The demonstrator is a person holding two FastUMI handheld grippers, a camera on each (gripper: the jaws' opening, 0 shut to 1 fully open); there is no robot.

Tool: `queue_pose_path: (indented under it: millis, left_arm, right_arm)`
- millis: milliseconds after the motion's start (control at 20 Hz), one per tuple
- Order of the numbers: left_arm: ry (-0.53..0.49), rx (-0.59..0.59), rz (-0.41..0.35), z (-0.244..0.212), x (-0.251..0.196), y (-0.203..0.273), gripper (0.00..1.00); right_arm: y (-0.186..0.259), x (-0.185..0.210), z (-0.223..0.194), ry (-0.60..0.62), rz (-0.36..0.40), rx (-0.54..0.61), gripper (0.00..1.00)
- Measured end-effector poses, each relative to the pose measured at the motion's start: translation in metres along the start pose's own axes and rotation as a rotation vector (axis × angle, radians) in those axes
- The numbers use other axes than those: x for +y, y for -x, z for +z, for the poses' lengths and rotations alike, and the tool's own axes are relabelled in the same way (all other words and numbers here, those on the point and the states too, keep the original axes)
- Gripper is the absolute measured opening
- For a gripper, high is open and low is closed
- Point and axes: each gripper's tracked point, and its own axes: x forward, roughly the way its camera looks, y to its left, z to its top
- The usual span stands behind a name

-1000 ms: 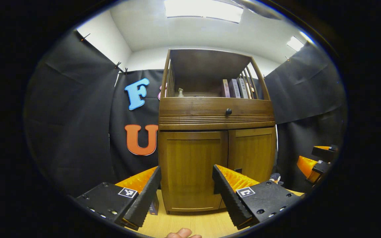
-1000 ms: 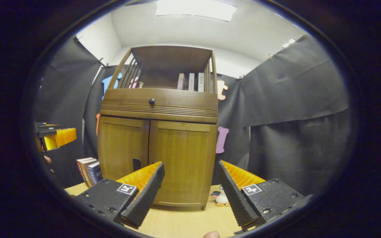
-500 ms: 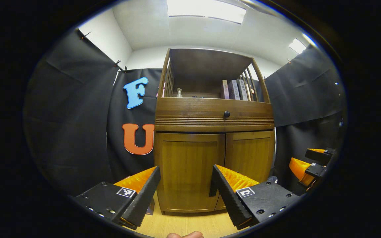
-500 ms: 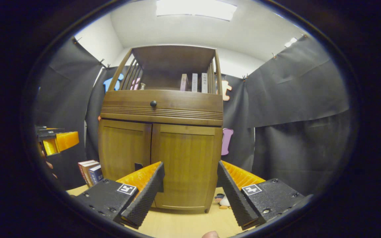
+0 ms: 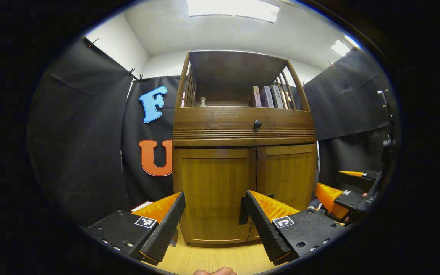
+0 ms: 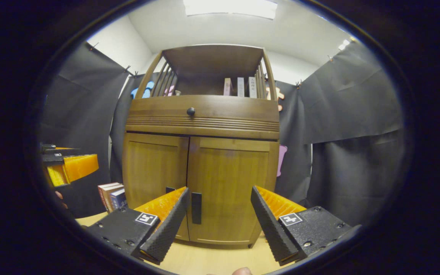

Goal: Open the right door of the double-door shoe cabinet with the right hand, and open the left door with the left hand.

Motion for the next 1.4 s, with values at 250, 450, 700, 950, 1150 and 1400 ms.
queue_pose_path:
  millis: [250, 450, 700, 950, 1150, 1400]
  left_arm:
    - [-0.012, 0.029, 0.05, -0.006, 0.006, 0.008, 1.0]
    - [-0.008, 0.033, 0.127, -0.007, 0.022, 0.015, 0.94]
    - [-0.017, 0.039, 0.241, -0.009, 0.051, 0.028, 0.94]
    - [-0.024, 0.053, 0.316, -0.012, 0.067, 0.039, 0.94]
    - [-0.02, 0.064, 0.352, -0.014, 0.073, 0.046, 0.94]
    - [-0.023, 0.062, 0.365, -0.012, 0.074, 0.054, 0.94]
  right_arm:
    - [-0.046, 0.021, -0.026, -0.011, 0.063, 0.084, 1.0]
    - [-0.08, 0.034, -0.049, 0.006, 0.089, 0.141, 1.0]
    - [-0.118, 0.045, -0.073, 0.027, 0.093, 0.173, 0.96]
    - [-0.154, 0.038, -0.101, 0.046, 0.04, 0.238, 0.86]
    - [-0.164, 0.054, -0.114, 0.046, 0.081, 0.256, 0.71]
    - [-0.174, 0.058, -0.127, 0.046, 0.061, 0.315, 0.6]
